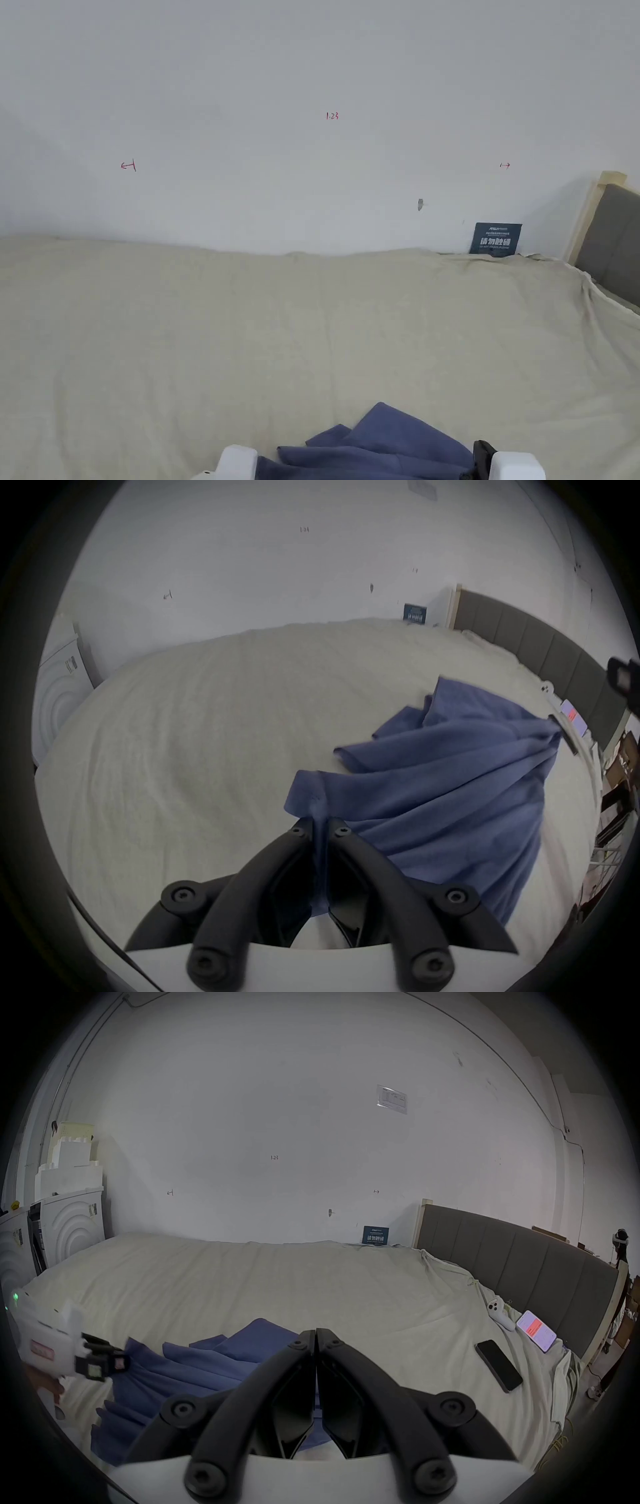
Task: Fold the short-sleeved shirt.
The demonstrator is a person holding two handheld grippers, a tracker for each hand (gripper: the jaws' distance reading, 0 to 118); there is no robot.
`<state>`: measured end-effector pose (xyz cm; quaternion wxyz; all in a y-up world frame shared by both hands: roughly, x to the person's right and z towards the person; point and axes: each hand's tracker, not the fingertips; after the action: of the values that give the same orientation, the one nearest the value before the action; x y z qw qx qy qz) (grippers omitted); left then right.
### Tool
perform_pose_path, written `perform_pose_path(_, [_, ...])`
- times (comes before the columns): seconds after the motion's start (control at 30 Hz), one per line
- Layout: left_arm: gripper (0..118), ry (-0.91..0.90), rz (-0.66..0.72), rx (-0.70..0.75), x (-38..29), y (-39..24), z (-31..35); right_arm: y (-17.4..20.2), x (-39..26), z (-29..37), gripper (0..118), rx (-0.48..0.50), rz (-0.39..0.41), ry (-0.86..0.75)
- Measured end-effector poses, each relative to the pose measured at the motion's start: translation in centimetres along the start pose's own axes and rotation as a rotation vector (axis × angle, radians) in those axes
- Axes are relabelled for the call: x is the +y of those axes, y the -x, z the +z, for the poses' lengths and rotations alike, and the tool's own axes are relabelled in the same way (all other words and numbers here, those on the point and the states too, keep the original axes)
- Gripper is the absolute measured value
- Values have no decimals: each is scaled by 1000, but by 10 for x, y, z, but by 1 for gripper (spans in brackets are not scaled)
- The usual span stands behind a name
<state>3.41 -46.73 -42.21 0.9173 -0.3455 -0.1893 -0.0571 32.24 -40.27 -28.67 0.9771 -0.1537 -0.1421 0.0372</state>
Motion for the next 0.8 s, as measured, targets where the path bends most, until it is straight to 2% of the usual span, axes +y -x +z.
perform_pose_path(0.13, [4, -109, -20, -38, 5, 9, 25, -8, 2, 1, 0, -11, -5, -2])
perform_pose_path(0.37, [2, -237, 53, -80, 19, 25, 67, -16, 6, -1, 0, -28, -6, -4])
perform_pose_path(0.73, [0, -359, 80, -35, 19, 42, 115, -30, 2, -23, 1, -28, -19, 56])
perform_pose_path(0.8, [0, -353, 78, -23, 14, 45, 114, -31, -1, -35, 5, -19, -13, 98])
